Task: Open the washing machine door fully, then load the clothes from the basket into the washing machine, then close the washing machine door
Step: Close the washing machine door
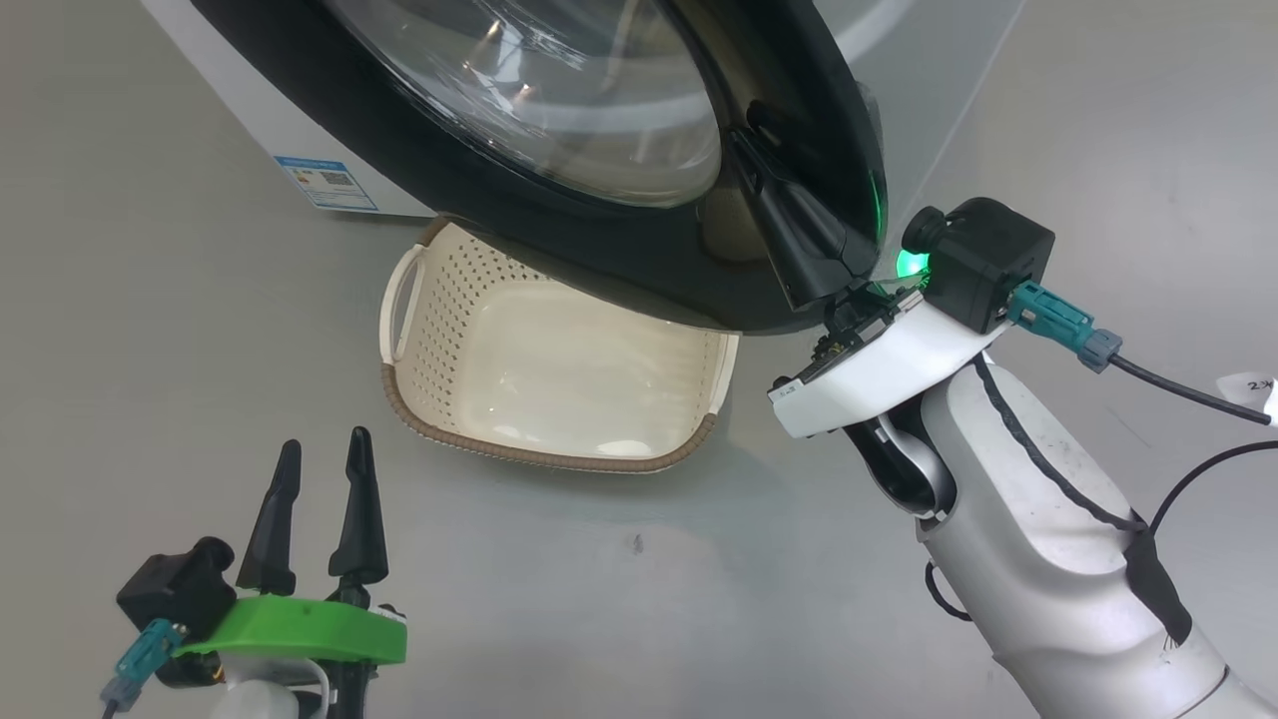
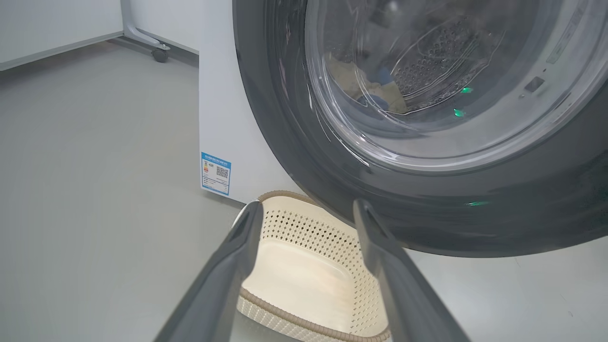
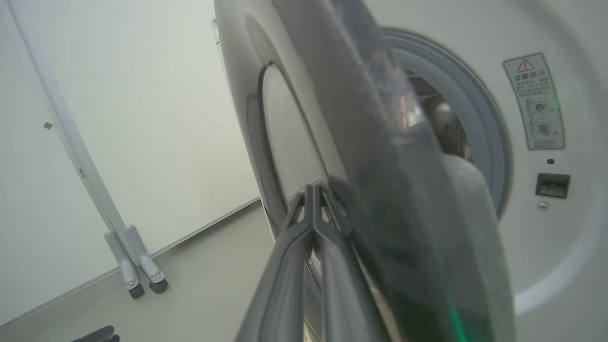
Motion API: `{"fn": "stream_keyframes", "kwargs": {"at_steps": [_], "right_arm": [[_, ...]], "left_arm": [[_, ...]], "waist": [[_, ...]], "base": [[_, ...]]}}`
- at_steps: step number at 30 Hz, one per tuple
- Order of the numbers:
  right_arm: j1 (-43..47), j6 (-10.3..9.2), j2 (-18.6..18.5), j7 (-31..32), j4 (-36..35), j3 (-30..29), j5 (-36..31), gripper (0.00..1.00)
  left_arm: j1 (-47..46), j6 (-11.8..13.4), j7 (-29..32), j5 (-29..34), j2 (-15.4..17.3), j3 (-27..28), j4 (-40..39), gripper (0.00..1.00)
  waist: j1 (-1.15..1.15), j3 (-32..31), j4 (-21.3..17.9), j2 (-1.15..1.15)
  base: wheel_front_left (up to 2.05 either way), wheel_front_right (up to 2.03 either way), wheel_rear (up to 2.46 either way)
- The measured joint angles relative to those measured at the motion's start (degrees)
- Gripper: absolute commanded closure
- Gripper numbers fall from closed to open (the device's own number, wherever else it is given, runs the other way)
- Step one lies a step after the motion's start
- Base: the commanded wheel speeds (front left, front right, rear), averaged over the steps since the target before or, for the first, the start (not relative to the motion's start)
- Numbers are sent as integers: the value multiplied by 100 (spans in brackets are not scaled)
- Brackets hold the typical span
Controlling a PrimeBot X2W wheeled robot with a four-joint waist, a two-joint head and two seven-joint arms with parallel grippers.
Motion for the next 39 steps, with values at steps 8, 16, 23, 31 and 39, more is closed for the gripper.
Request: {"fn": "stream_keyframes", "kwargs": {"at_steps": [8, 16, 23, 31, 39], "right_arm": [[-97, 36, -1, 0, 3, -107, -1, 100], [-375, 47, -98, 0, 96, -453, -47, 100], [-804, 47, -304, -1, 259, -524, -165, 100], [-1298, 47, -438, -1, 325, -727, -207, 100], [-1612, 47, -533, -1, 406, -804, -259, 100]], "left_arm": [[-112, 0, 0, 0, -1, -94, -5, 0], [-339, 0, 0, 0, -4, -366, -45, 0], [-747, 0, 0, 0, -12, -549, -142, 0], [-908, 0, -1, -140, -19, -653, -233, 0], [-998, 0, -1, -152, -23, -766, -280, 0]], "waist": [[0, 86, -309, 0], [0, 338, -342, 0], [0, 616, -213, 0], [0, 927, 5, 0], [0, 1163, 167, 0]], "base": [[0, 0, 0], [0, 0, 0], [0, 0, 0], [0, 0, 0], [0, 0, 0]]}}
